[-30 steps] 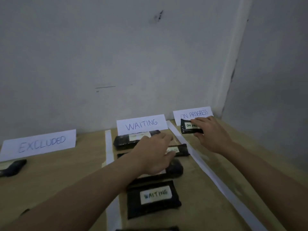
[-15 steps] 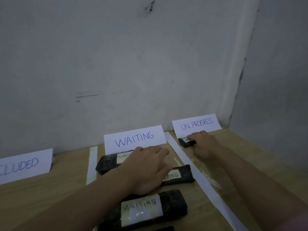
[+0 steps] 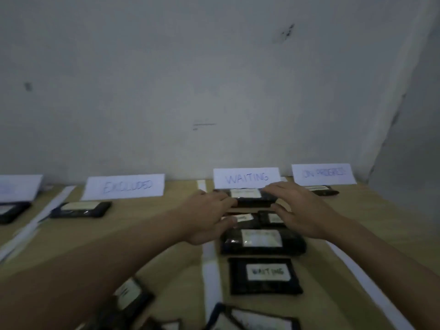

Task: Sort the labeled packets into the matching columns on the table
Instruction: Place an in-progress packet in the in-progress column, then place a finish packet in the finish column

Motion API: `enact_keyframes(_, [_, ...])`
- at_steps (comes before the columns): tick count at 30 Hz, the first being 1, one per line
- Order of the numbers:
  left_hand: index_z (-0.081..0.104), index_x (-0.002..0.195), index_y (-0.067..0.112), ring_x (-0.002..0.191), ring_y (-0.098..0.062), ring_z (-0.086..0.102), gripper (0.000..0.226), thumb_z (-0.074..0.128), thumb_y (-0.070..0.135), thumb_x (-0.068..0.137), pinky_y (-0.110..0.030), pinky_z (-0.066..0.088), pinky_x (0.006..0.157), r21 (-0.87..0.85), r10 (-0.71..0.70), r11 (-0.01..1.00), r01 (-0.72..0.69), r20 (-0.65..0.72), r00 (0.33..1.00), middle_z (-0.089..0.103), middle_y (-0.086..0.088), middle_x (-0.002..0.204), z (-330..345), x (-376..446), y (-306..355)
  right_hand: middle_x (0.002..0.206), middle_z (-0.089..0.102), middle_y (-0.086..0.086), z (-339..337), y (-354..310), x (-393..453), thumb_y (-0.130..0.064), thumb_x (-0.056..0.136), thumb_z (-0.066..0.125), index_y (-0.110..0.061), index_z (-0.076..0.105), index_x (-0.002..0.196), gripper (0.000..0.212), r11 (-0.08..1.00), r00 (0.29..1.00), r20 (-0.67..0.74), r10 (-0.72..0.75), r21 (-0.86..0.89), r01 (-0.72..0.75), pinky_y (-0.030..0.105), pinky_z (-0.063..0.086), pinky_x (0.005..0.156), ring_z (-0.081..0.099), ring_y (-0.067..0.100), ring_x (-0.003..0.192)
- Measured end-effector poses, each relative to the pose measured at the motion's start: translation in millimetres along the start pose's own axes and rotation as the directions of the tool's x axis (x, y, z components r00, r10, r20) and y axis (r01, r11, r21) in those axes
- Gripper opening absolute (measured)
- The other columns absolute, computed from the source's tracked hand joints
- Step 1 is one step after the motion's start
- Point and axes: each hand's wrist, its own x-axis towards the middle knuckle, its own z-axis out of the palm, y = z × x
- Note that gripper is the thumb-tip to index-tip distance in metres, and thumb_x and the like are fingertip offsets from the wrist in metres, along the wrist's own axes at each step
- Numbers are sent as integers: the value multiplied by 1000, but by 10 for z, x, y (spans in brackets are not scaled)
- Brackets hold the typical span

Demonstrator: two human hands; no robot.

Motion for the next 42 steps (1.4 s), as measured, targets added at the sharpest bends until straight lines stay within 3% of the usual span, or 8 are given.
enact_keyframes(5, [38, 135, 19, 125, -22, 43, 44, 30, 40, 97, -35, 31, 102, -42, -137, 990, 137, 22, 990, 43, -2, 140, -167, -901, -378, 114, 63, -5, -54, -930, 32, -18, 89, 54, -19, 62, 115, 27, 981, 987, 14, -163, 109, 160, 26, 40, 88, 54, 14, 107])
enact_keyframes(9, [41, 133, 19, 125, -21, 44, 43, 32, 40, 97, -36, 34, 103, -66, -254, 965, 255, 18, 967, 46, -1, 138, -201, -1551, -672, 108, 61, -14, 46, -1602, 79, -22, 91, 52, -23, 63, 114, 25, 960, 968, 88, -233, 179, 215, 13, 36, 82, 50, -6, 93])
enact_keyframes(13, [41, 134, 18, 123, -21, 45, 42, 33, 38, 97, -33, 34, 98, -93, -323, 941, 325, 33, 946, 46, -1, 137, -146, -2036, -884, 118, 62, -8, 308, -2139, 153, -26, 92, 50, -24, 60, 118, 28, 963, 945, 222, -239, 182, 201, 27, 41, 94, 53, 9, 109])
enact_keyframes(21, [37, 135, 19, 128, -17, 40, 43, 30, 38, 98, -36, 28, 106, -54, -305, 949, 310, 74, 949, 43, 0, 140, 6, -2448, -1043, 95, 65, 4, 866, -2467, 155, -28, 91, 50, -17, 62, 92, 17, 990, 885, 466, -1, 125, -64, 37, 50, 78, 60, 22, 87])
enact_keyframes(27, [34, 137, 19, 126, -18, 42, 45, 32, 39, 97, -36, 29, 105, -127, -311, 941, 313, 36, 950, 43, 0, 140, 62, -2481, -996, 99, 61, 4, 809, -2496, 199, -1, 78, 66, -12, 63, 108, 32, 846, 951, 206, 230, 441, -300, 19, 43, 69, 54, 15, 86])
enact_keyframes(30, [31, 139, 19, 116, -17, 50, 49, 41, 37, 95, -32, 41, 95, -476, -440, 803, 360, -64, 896, 49, -1, 133, 63, -2445, -939, 102, 66, 4, 634, -2519, 245, 1, 75, 71, -16, 67, 103, 33, 684, 946, 35, 323, 682, -259, 24, 49, 79, 61, 15, 90])
enact_keyframes(36, [50, 120, 18, 90, -8, 65, 27, 46, 27, 95, -27, 48, 74, -969, -657, 219, 111, -62, 751, 63, 4, 108, -144, -2386, -782, 98, 70, -2, 351, -2625, 265, 0, 77, 69, -21, 67, 99, 31, 353, 953, 46, 298, 923, -155, 38, 53, 88, 65, 16, 98])
enact_keyframes(42, [58, 102, 20, 78, -3, 66, 14, 57, 15, 89, -21, 47, 65, -984, -674, 169, 58, -72, 735, 68, 1, 96, -203, -2520, -873, 101, 70, 1, 267, -2720, 288, 2, 82, 63, -17, 66, 104, 30, 364, 980, 31, 199, 926, -103, 34, 54, 88, 63, 17, 103])
